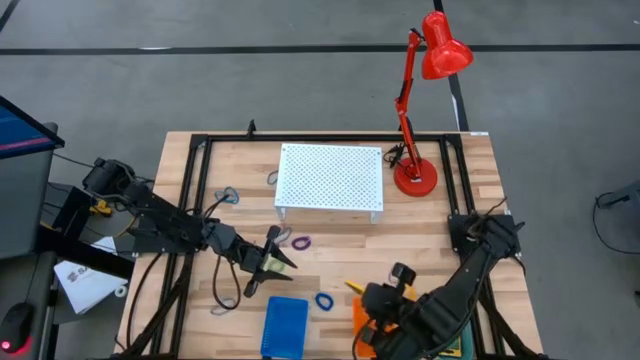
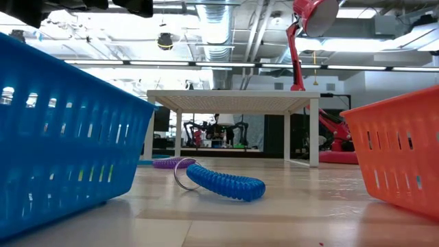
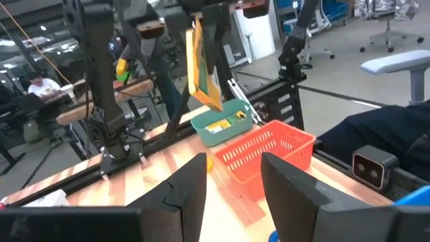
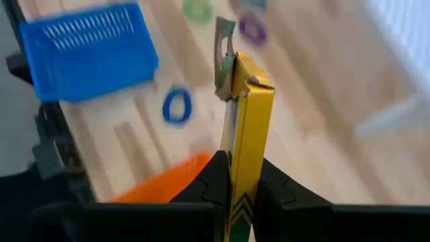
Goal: Pick & Place Office Desk Supplies
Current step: Put the yellow crayon box into the green bin
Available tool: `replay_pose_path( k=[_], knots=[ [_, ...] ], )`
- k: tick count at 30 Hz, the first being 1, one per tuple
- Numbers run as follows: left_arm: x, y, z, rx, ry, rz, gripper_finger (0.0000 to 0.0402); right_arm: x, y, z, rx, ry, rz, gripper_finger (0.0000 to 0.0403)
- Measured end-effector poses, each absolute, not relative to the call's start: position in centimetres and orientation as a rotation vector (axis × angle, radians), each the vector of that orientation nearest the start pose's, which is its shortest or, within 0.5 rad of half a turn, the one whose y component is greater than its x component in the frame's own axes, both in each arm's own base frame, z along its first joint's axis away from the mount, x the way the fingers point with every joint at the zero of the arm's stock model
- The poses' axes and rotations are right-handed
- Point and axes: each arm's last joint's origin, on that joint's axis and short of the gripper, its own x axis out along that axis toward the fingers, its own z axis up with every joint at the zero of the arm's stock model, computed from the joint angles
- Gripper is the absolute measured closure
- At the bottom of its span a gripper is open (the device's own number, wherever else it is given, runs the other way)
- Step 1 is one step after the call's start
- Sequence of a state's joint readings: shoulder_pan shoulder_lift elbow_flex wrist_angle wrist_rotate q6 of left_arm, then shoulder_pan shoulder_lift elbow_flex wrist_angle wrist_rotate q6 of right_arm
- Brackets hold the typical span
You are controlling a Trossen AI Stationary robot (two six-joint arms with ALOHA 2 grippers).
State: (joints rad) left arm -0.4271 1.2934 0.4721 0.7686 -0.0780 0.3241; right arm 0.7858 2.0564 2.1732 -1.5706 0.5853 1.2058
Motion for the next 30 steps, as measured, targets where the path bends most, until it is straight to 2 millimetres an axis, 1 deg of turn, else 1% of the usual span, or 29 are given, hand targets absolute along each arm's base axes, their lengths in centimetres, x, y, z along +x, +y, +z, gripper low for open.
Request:
replay_pose_path(
  k=[8, 15, 19, 23, 30],
  knots=[
    [23.3, -10.3, 21.1, 0.342, 0.023, -0.352, 0.0265, 26.8, 28.0, 30.1, 0.341, 1.199, -0.573, 0.0375],
    [23.3, -10.3, 21.0, 0.343, 0.028, -0.352, 0.0267, 24.7, 29.5, 28.5, 0.496, 1.352, -0.67, 0.0374],
    [23.3, -10.3, 21.1, 0.342, 0.026, -0.351, 0.0268, 23.1, 30.4, 27.3, 0.568, 1.509, -0.741, 0.0373],
    [23.3, -10.3, 21.1, 0.343, 0.026, -0.348, 0.0266, 21.5, 30.9, 26.2, 0.598, 1.615, -0.826, 0.0373],
    [23.3, -10.3, 21.0, 0.343, 0.028, -0.348, 0.0266, 19.3, 30.9, 24.4, 0.59, 1.761, -0.96, 0.0373]
  ],
)
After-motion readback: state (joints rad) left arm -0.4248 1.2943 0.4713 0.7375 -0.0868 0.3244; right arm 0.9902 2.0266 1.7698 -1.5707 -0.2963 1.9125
